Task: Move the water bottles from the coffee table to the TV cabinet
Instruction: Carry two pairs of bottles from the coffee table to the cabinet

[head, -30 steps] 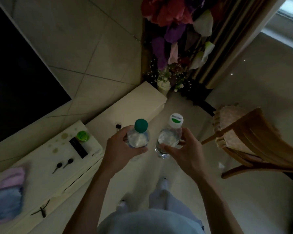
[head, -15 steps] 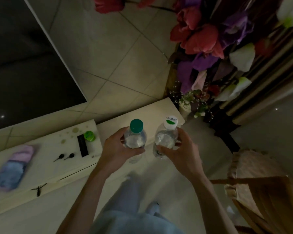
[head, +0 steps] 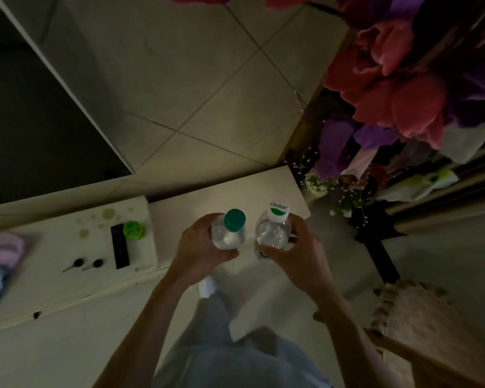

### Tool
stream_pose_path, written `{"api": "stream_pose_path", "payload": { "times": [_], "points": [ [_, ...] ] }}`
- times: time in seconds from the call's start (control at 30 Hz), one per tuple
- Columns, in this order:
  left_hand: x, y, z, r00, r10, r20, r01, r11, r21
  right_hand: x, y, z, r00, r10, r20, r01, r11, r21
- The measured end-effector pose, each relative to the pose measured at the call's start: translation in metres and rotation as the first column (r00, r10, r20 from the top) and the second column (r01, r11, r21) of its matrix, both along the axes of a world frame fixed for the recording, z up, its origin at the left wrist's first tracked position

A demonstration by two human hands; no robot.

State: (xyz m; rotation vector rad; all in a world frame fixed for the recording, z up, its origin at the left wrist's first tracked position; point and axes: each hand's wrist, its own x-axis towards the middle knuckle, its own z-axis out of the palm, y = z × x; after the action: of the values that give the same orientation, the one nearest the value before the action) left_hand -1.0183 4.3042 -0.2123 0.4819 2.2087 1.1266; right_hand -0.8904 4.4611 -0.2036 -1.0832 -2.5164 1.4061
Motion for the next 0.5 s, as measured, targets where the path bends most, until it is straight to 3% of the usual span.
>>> {"api": "stream_pose_path", "payload": {
  "times": [0.27, 0.5],
  "points": [
    [-0.026, 0.023, -0.03, 0.997, 0.08, 0.01, -0.079, 0.995, -0.055, -0.056, 0.03, -0.046, 0.997, 0.055, 0.049, -0.053, 0.997, -0.048],
    [-0.041, 0.051, -0.103, 0.963, 0.26, 0.069, -0.253, 0.962, -0.1, -0.089, 0.07, -0.12, 0.974, 0.173, 0.145, -0.154, 0.979, -0.138]
  ]
}}
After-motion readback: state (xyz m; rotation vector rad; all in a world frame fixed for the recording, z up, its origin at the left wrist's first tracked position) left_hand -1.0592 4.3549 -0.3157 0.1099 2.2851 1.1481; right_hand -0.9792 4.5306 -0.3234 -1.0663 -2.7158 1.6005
